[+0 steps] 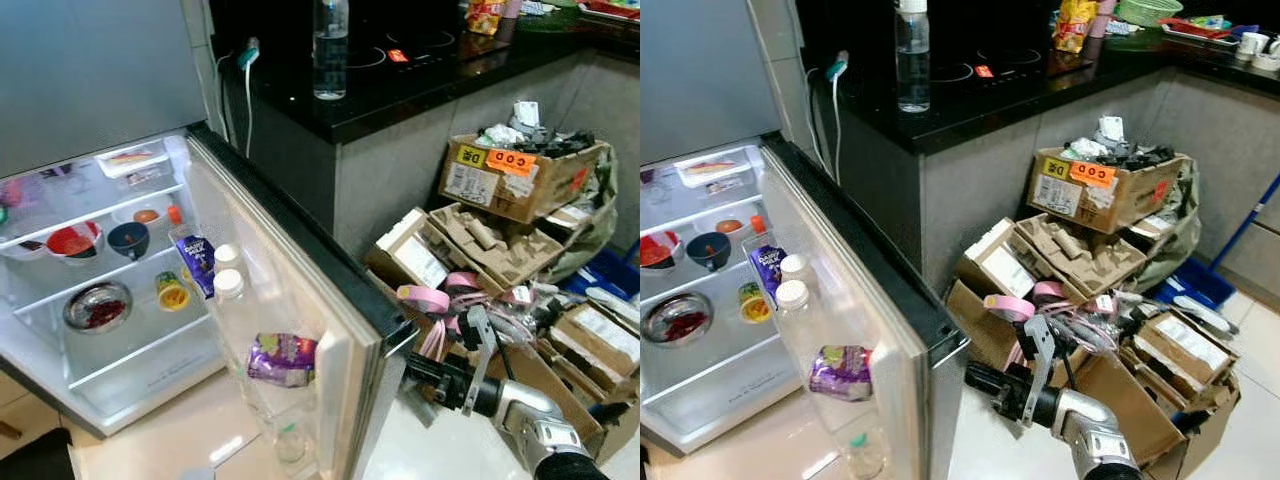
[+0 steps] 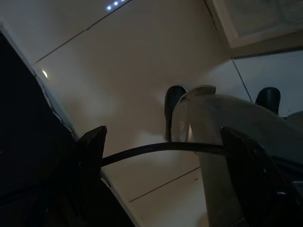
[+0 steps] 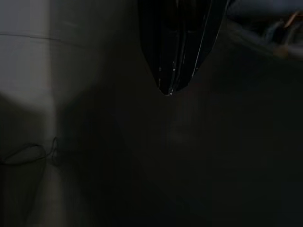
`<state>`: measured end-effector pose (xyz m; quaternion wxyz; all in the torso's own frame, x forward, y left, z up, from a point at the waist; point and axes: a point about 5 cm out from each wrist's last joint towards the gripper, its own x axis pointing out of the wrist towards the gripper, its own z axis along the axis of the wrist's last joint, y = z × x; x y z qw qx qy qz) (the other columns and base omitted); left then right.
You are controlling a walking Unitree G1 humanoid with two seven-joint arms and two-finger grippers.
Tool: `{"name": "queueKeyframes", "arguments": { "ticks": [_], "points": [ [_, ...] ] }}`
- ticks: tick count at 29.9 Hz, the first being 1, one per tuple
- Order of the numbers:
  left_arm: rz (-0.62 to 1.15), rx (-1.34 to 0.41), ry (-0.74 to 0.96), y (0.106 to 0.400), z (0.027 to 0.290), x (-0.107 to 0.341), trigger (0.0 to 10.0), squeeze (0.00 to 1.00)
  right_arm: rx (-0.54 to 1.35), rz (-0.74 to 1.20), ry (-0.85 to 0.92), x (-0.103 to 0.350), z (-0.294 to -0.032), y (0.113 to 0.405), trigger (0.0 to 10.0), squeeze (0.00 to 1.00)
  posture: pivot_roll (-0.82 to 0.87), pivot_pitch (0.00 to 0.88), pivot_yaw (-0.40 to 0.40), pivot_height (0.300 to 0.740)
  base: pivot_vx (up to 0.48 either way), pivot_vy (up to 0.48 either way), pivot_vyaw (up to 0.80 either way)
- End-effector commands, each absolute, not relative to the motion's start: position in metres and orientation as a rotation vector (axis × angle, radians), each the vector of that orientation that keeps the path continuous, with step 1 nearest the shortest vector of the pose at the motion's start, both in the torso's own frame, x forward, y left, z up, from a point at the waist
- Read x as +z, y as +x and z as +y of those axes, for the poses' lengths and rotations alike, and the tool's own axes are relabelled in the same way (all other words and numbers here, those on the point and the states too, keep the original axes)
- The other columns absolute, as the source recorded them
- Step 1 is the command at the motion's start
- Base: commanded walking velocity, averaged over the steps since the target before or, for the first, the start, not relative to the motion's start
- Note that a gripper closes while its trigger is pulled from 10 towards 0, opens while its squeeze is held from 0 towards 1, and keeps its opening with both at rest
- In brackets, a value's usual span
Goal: Restocking fridge
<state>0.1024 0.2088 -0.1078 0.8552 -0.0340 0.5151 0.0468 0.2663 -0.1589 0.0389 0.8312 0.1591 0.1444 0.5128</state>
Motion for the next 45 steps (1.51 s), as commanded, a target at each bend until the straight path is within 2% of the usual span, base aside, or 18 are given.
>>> {"name": "queueKeyframes", "arguments": {
  "ticks": [1, 2, 4, 5, 7, 10, 15, 29, 38, 45],
  "points": [
    [1.114, 0.093, -0.071, 0.095, 0.208, -0.11, 10.0, 0.0, 0.927, 0.375, 0.325, 0.026, -0.168, 0.271, 10.0, 0.0, -0.08, 0.0, -0.023, 0.74, 0.0, 0.0, 0.0],
    [1.114, 0.093, -0.071, 0.095, 0.208, -0.11, 10.0, 0.0, 0.927, 0.375, 0.325, 0.026, -0.168, 0.271, 10.0, 0.0, -0.08, 0.0, -0.023, 0.74, 0.0, 0.0, 0.0],
    [1.115, 0.095, -0.075, 0.095, 0.207, -0.11, 10.0, 0.0, 0.578, 0.561, 0.255, -0.009, -0.199, 0.259, 10.0, 0.0, -0.08, 0.0, -0.023, 0.74, 0.0, 0.0, 0.72],
    [1.115, 0.095, -0.075, 0.095, 0.207, -0.11, 10.0, 0.0, 0.578, 0.561, 0.255, -0.009, -0.199, 0.259, 10.0, 0.0, -0.08, 0.0, -0.023, 0.74, 0.0, 0.0, 0.71],
    [1.115, 0.095, -0.076, 0.094, 0.207, -0.111, 10.0, 0.0, 0.461, 0.642, 0.23, -0.024, -0.213, 0.244, 10.0, 0.0, -0.08, 0.0, -0.023, 0.74, 0.0, 0.0, 0.7],
    [1.117, 0.093, -0.075, 0.094, 0.206, -0.111, 10.0, 0.0, 0.466, 0.674, 0.244, -0.029, -0.217, 0.234, 10.0, 0.0, -0.08, 0.0, -0.023, 0.74, 0.0, 0.0, 0.69],
    [1.116, 0.091, -0.072, 0.094, 0.207, -0.11, 10.0, 0.0, 0.479, 0.677, 0.249, -0.029, -0.215, 0.234, 10.0, 0.0, -0.08, 0.0, -0.025, 0.74, 0.0, 0.0, 0.69],
    [1.115, 0.094, -0.068, 0.094, 0.209, -0.11, 10.0, 0.0, 0.498, 0.619, 0.212, -0.019, -0.208, 0.251, 10.0, 0.0, -0.07, 0.0, -0.025, 0.74, 0.0, 0.0, 0.69],
    [1.116, 0.092, -0.072, 0.094, 0.207, -0.11, 10.0, 0.0, 0.568, 0.542, 0.196, -0.004, -0.2, 0.266, 10.0, 0.0, -0.07, 0.0, -0.025, 0.74, 0.0, 0.0, 0.69],
    [1.117, 0.091, -0.07, 0.094, 0.207, -0.11, 10.0, 0.0, 0.699, 0.477, 0.186, 0.008, -0.182, 0.277, 10.0, 0.0, -0.08, 0.0, -0.022, 0.74, 0.0, 0.0, 0.68]
  ]
}}
